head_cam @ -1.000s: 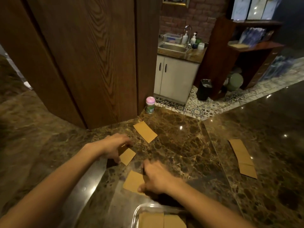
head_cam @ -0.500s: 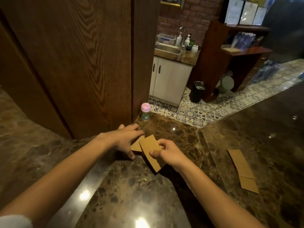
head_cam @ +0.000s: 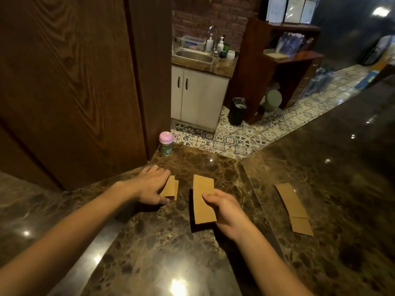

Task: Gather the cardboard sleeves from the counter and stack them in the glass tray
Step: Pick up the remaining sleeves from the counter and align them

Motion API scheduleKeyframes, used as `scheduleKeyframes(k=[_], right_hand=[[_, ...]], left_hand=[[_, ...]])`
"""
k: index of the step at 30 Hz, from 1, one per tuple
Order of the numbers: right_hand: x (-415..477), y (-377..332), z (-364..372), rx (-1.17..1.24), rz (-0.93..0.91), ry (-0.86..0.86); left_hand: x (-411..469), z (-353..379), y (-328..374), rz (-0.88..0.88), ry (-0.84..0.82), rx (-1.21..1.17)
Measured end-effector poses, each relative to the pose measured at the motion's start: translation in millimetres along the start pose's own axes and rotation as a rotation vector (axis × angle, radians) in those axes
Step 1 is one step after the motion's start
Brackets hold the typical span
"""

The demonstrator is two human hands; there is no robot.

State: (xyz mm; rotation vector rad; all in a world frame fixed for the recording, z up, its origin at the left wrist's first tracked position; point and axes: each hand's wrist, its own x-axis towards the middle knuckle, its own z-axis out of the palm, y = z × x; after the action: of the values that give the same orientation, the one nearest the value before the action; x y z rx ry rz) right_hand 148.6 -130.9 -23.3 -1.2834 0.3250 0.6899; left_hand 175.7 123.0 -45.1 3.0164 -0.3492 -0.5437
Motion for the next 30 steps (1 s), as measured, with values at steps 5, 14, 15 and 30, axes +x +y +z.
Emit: scheduleKeyframes(k=[5,14,15,30], right_hand=[[-26,1,5,-0.069,-0.052,-0.008],[-128,-3,-24,-0.692,-1.198,-0.119],[-136,-3,-31,-0.789,-1.268,-0.142],[-225,-29,-56,-0.652,-0.835,-0.053]], left_hand=[[-35,24,32,-0.101,0.227,-0.631],[-143,-25,154,-0.208,-0.003,-2.319],[-155,-31,163,-0.176,-0.012,-2.331],[-221,-60,240,0.077,0.285,-1.972]])
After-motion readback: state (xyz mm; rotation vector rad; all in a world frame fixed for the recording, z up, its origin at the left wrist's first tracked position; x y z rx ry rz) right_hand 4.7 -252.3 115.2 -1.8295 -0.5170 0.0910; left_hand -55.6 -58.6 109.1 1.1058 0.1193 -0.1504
